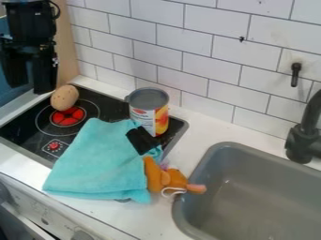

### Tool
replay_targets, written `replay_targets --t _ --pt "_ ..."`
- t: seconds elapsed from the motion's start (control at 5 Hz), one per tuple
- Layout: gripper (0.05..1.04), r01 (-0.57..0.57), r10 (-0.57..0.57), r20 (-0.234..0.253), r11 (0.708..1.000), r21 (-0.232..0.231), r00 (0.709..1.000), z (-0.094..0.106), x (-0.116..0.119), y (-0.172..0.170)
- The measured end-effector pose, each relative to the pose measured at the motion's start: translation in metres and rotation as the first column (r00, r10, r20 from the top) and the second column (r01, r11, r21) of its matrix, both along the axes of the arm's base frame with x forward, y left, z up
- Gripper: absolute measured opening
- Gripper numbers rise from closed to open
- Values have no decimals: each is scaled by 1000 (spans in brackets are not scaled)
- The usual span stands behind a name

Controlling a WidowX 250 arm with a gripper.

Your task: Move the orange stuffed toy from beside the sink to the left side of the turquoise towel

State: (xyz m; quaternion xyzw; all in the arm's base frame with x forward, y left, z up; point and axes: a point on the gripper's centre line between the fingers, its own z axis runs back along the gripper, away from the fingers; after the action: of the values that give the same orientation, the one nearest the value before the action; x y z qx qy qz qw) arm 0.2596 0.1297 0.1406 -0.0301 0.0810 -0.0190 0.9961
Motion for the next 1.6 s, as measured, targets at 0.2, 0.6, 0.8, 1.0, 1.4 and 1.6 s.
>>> replay_targets --t 0.2,0.6,0.8,1.0,1.4,1.6 --pt "1005 4 -5 -31 1000 -17 1000 -11 -2 -2" --pt "1005 337 -337 17 941 -31 941 -17 -3 -100" --pt "1005 440 -440 -2 898 -22 898 -23 -8 -142" --pt "1004 518 -518 12 855 -18 855 -20 -10 -161" --pt "1004 657 -653 112 754 3 749 -18 -7 -186" --pt "1004 681 -676 121 732 2 727 -25 -2 -189"
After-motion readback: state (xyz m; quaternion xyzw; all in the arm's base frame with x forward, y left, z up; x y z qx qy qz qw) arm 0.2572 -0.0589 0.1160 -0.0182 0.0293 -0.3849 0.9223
